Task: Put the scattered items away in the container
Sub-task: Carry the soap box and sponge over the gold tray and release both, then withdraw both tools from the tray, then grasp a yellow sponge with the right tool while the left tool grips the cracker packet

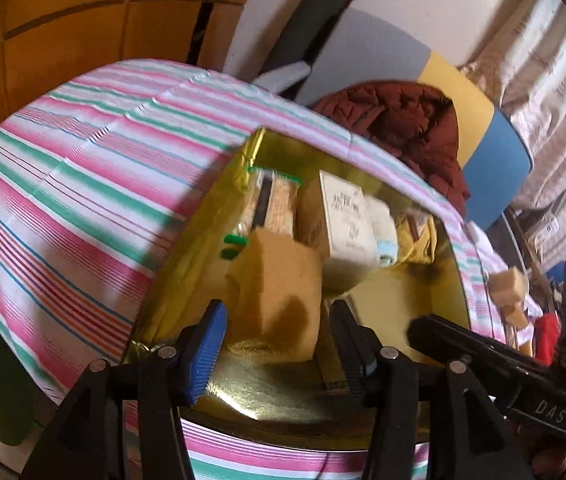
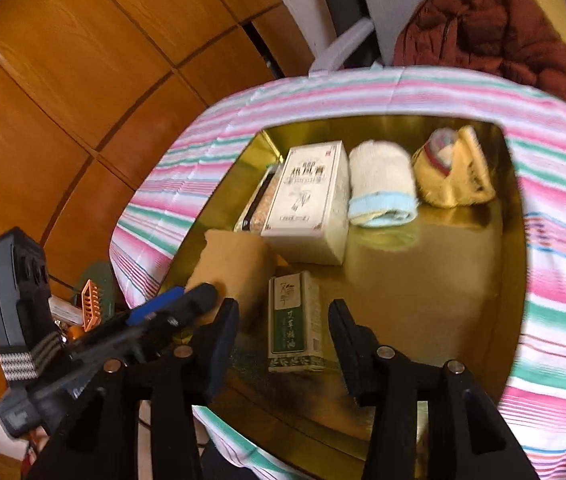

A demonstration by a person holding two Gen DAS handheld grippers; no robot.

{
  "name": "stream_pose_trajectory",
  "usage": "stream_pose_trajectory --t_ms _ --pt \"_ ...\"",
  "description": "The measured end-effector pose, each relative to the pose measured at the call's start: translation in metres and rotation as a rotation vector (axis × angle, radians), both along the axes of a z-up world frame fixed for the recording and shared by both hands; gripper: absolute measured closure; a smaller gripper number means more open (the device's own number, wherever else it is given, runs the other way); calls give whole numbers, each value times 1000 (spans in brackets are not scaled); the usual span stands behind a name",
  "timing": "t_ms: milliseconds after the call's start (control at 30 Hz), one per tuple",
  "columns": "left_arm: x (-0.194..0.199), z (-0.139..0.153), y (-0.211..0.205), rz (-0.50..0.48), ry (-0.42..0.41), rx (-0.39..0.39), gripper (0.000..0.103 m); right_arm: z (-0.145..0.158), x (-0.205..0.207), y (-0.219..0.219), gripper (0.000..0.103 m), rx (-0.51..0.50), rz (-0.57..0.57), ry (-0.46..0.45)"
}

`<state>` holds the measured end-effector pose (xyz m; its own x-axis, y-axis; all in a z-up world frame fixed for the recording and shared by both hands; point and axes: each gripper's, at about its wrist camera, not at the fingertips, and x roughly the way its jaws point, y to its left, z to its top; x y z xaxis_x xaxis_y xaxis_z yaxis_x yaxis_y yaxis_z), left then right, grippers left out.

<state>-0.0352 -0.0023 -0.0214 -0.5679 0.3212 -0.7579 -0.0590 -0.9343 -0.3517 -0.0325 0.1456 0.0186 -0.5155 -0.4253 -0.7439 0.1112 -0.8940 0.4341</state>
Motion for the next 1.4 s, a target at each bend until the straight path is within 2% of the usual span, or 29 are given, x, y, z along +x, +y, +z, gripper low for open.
stream_pose_trajectory --t_ms 167,267,533,700,1100,1200,1300,1400 --pt "7 6 3 15 35 37 46 25 22 24 55 65 -47 97" --pt "8 0 15 -24 9 41 45 34 32 42 55 86 -78 121" --pt "17 -5 42 -62 -14 49 45 35 53 99 54 84 -176 117" --pt "23 -3 68 -120 -6 34 44 30 66 128 54 89 -233 101" --pt "50 6 142 -341 30 -13 44 24 108 223 44 146 -427 75" --pt "55 8 156 -381 36 -24 44 30 119 256 36 191 -493 76" --pt "58 11 172 -425 39 -56 44 36 127 296 11 256 -595 68" --pt "61 15 187 -460 45 -70 44 34 134 344 10 295 -706 18"
